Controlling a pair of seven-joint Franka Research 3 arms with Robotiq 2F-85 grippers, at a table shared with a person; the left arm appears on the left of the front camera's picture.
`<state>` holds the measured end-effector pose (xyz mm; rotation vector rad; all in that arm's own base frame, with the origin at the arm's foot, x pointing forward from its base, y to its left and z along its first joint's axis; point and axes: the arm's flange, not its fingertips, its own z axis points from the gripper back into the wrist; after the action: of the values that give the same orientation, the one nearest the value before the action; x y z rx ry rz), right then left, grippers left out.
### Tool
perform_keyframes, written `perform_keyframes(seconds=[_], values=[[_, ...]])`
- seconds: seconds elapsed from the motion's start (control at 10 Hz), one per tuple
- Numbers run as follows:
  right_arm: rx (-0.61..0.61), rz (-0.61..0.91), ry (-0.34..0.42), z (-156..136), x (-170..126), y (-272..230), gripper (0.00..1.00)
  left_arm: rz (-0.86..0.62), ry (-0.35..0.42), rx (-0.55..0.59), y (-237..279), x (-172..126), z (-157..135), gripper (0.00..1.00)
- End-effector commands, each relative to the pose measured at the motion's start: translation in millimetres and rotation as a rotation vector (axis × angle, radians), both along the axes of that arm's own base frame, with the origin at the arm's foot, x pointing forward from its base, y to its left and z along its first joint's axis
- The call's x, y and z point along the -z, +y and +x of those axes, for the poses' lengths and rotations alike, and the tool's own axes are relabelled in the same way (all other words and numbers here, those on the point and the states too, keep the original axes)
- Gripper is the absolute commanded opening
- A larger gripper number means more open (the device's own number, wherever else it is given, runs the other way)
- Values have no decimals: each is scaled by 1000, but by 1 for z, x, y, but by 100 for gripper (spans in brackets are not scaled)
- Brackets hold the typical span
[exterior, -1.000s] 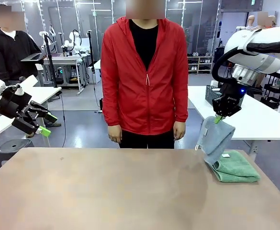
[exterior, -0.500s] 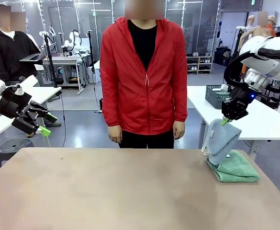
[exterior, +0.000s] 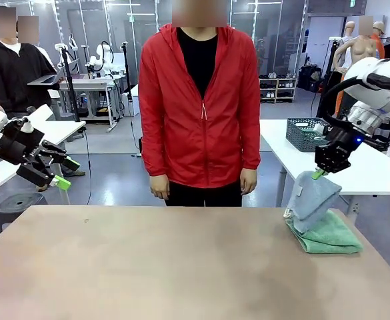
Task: Fold the towels and place them in the basket.
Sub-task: Stack the folded Towel with hook on the right side of the table.
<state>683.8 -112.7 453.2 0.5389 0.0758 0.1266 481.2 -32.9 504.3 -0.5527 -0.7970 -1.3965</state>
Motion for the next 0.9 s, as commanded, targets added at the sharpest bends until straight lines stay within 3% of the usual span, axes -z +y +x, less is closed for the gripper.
perform_keyframes(seconds=[0.0, 0.3, 0.6, 0.8], values=[[-41, 0, 8, 5, 6, -27, 5, 0, -12, -10, -1, -1, -3, 100], [-38, 76, 15, 6, 37, -73, 5, 0, -12, -10, -1, -1, -3, 100], [-105, 275, -51, 12, 82, -108, 5, 0, -12, -10, -1, -1, -3, 100], [-70, 346, -12, 12, 105, -117, 5, 0, -12, -10, -1, -1, -3, 100]])
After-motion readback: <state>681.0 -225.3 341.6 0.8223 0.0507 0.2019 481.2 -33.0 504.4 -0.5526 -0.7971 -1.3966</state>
